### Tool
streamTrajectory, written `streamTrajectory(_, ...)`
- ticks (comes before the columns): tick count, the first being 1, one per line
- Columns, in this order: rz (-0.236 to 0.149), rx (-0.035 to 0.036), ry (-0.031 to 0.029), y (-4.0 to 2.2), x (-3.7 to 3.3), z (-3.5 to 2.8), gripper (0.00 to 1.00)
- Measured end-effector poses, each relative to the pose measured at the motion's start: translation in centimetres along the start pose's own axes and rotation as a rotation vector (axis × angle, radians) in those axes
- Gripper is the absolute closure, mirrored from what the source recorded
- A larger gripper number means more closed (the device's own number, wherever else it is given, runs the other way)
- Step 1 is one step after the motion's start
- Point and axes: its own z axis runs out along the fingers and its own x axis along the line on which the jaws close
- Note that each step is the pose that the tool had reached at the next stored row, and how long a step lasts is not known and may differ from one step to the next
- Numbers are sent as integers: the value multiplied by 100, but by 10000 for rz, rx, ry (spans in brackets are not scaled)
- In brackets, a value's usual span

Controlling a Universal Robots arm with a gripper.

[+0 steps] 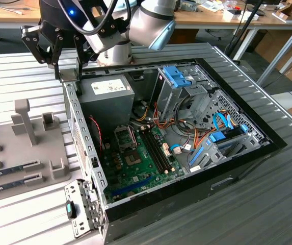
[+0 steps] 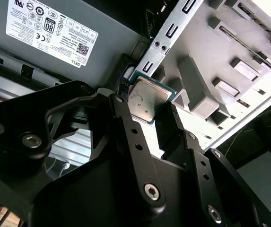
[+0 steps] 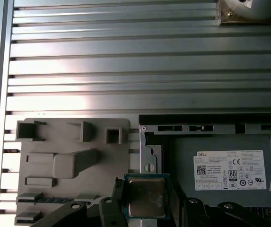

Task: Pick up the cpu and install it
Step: 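Pick up the cpu and move it towards the insertion slot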

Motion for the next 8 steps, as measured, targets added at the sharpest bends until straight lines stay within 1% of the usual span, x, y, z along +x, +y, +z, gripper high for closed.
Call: streamTrajectory(8,0,-1,-1,-1,-42,4,53)
